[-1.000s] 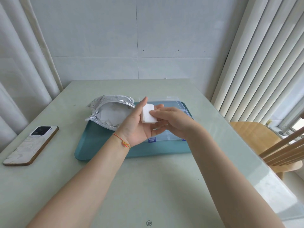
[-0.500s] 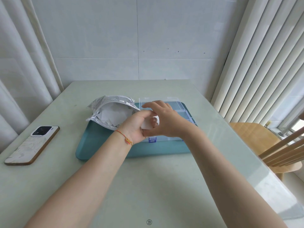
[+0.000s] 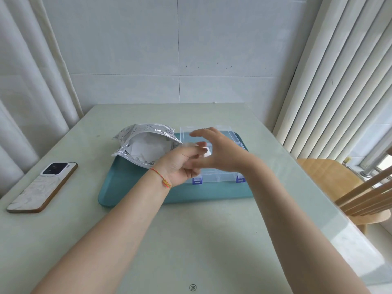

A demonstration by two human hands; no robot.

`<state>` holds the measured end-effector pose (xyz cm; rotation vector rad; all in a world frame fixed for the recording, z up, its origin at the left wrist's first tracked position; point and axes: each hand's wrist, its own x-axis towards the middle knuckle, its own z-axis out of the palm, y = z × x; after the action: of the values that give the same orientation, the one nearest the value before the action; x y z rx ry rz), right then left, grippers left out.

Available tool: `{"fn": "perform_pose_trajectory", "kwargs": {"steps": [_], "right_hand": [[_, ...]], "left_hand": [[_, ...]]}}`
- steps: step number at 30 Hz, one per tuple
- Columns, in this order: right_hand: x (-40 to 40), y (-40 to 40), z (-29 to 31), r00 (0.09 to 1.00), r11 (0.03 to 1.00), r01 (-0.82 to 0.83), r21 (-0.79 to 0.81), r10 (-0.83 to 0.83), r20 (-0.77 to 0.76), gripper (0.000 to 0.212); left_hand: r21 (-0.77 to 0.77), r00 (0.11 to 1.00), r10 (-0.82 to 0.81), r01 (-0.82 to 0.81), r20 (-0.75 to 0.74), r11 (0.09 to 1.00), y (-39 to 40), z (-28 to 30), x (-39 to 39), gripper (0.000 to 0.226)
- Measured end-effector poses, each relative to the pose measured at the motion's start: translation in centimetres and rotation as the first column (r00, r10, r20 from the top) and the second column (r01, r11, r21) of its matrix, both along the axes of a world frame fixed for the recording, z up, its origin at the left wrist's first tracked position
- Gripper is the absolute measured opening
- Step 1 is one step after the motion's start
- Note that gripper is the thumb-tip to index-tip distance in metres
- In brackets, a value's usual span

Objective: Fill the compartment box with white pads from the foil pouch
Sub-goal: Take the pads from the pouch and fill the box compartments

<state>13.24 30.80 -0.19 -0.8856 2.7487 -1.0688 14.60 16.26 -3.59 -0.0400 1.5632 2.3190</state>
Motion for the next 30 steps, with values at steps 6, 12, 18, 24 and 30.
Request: {"fn": "perform_pose_trajectory", "kwargs": {"steps": [6,12,18,24,30], "right_hand": [[-2.0,1.9,-1.6,0.890,0.896,0.236,-0.377,-0.043,0.453,0.019],[-2.6,2.3,-3.0,0.802,0.840,0.225,-0.495,0.129,0.584,0.023],[-3.1,2.2,-1.9,0.823,0.736,0.241,-0.633,0.191,0.536,0.012],[-6.6,2.2,-2.2,0.810,0.668,0.547,-0.505,-0.271,0.520,0.008],[-7.4,0.2,-2.9,0.821,0.849,0.517,-0.111,-0.454,0.347,0.024]], "left_hand": [[-0.060,0.997,-0.008,0.004,-0.076,0.998,0.4,-0.2,-0.4,0.052],[-0.180,0.986,-0.071,0.044,-0.149,0.983,1.5,0.4,-1.2,0.074],[-0.274,0.974,-0.099,0.040,-0.203,0.961,1.6,1.4,-1.6,0.048],[-0.678,0.929,0.124,-0.342,-0.349,0.651,0.9,1.0,-1.0,0.035],[-0.878,0.873,-0.136,-0.441,-0.468,0.188,0.1,-0.1,-1.2,0.025]]}}
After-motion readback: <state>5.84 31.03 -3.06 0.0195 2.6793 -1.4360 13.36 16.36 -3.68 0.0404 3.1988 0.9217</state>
